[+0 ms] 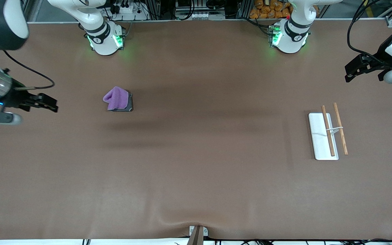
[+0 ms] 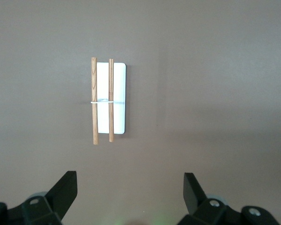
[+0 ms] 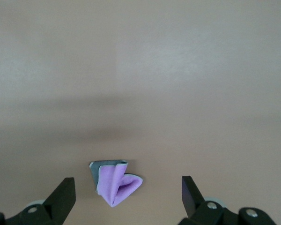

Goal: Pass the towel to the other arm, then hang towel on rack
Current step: 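Move the right gripper toward the purple towel, then lower the right gripper onto the towel's folded edge and close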

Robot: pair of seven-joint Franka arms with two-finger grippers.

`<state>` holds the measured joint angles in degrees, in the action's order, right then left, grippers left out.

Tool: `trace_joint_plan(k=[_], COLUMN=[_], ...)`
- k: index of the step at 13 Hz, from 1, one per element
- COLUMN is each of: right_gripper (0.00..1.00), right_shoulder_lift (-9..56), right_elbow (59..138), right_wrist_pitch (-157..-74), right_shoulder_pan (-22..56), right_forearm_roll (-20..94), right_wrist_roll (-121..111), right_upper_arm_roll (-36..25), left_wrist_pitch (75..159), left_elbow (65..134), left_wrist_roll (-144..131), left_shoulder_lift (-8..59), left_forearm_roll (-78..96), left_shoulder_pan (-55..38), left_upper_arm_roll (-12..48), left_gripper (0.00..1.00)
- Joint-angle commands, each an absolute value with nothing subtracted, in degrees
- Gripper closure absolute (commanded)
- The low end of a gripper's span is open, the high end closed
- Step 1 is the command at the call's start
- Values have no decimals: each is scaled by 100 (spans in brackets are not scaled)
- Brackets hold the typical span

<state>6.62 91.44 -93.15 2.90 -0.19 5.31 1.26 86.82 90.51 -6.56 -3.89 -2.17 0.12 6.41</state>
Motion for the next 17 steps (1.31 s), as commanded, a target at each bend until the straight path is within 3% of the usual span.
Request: trace_joint_plan(k=[1,3,9,12,17], right_gripper=[0,0,0,0,0], right_shoulder_lift=[939,932,870,879,967], right_elbow=[9035,9297,10316,10888,11504], right_wrist_pitch=[-8939,-8868,-9052,-9578,-10010], right_shoulder_pan=[710,1115,949,932,133], right_forearm_roll=[-36,-35,501,510,999], right_wrist_roll=[606,659,571,563,563], right_upper_arm_roll=[114,105,97,88,88], left_wrist_pitch=[8622,8622,8622,8622,8622], left_elbow=[9035,9044,9044,9053,9053], left_wrist_roll=[-545,-554,-545,-545,-545], left_shoulder_lift=[-422,-413,-413,-404,-396], left_forearm_roll=[-123,-123,-123,-123,-123], left_shoulder_pan=[35,44,44,44,44], left_upper_arm_roll=[642,642,633,633,633], left_gripper=[0,0,0,0,0])
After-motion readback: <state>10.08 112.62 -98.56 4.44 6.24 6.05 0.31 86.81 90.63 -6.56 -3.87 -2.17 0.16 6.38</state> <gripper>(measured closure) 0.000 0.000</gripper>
